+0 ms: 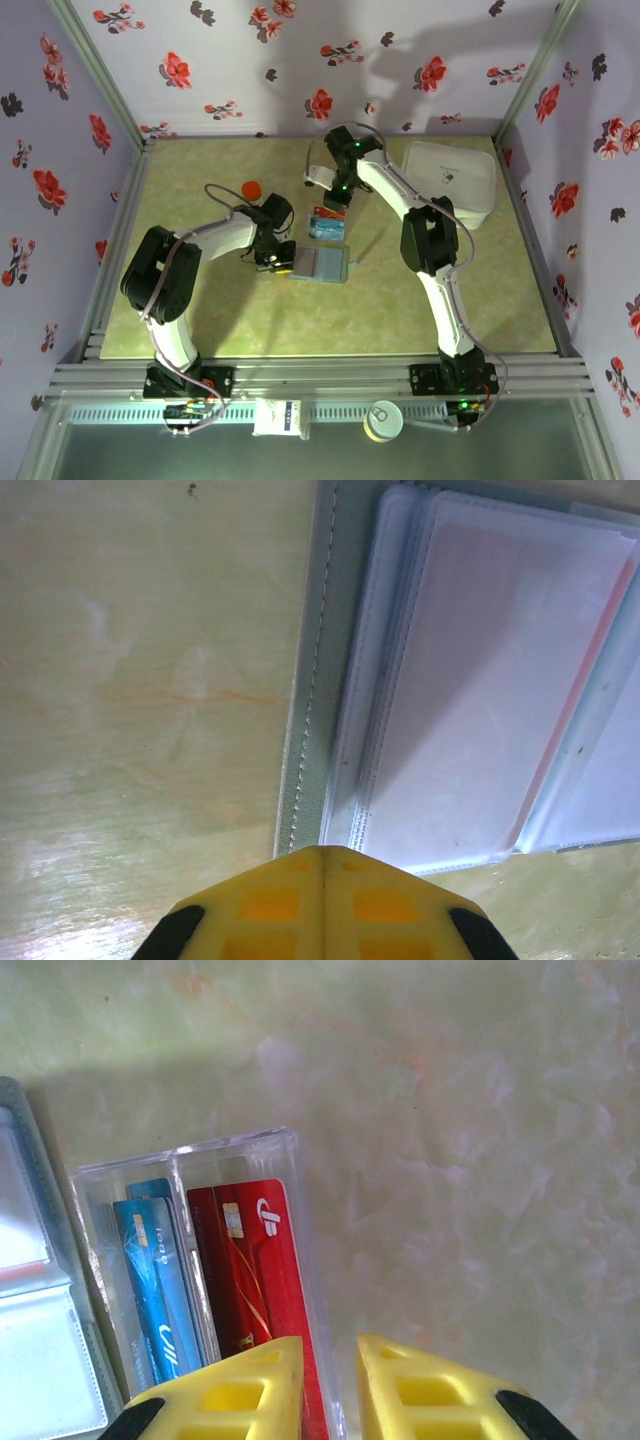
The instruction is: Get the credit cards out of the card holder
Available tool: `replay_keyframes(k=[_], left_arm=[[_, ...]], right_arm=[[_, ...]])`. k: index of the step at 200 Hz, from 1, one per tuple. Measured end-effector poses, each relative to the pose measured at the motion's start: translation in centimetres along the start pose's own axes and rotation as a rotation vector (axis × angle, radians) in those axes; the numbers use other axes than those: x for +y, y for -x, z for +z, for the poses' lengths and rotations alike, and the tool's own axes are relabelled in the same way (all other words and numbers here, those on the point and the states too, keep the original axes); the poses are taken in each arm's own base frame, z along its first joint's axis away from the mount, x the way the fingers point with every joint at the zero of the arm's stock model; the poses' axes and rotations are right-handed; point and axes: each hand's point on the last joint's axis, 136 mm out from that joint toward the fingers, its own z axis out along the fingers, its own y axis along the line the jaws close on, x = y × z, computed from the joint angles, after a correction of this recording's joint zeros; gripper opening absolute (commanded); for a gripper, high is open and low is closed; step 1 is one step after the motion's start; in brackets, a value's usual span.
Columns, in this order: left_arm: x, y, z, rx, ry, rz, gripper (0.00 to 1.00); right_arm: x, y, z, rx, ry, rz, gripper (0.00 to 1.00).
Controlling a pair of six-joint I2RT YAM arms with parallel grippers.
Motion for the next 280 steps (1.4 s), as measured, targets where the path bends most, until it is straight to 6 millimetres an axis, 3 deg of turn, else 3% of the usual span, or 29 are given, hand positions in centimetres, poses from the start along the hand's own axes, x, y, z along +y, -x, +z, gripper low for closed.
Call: replay_keyframes(k=[34, 53, 102, 125, 162, 203, 280], left_arm=[[0.0, 0.0, 0.0, -0.001, -0.001, 0.0, 0.03], [-0.1, 0.1, 0.0, -0.005, -0.003, 0.001, 0.02], [-0.2, 0.7, -0.7, -0.032, -0.014, 0.001, 0.02], [-0.2, 1.4, -1.0, -0.046, -0.021, -0.007, 0.02], [-0.6, 2.2, -0.8, -0.056, -0.027, -0.003, 0.02], [-0.2, 2.1, 0.0, -0.039, -0.016, -0.006, 0.01], [0.4, 1.2, 0.8, -0.017, -0.006, -0.011, 0.01]], right_arm=[[0.0, 0.3, -0.9, -0.028, -0.031, 0.059, 0.23], [0.2, 0.4, -1.9, -0.056, -0.064, 0.125, 0.29], [1.0, 0.1, -5.5, -0.19, -0.172, 0.454, 0.29], [2.3, -0.4, -6.1, -0.25, -0.171, 0.654, 0.25], [5.8, -2.0, -3.9, -0.25, -0.074, 0.945, 0.21], [10.1, -3.6, -0.8, -0.16, 0.002, 1.09, 0.23], [8.9, -5.4, 2.4, -0.108, -0.061, 1.162, 0.22]])
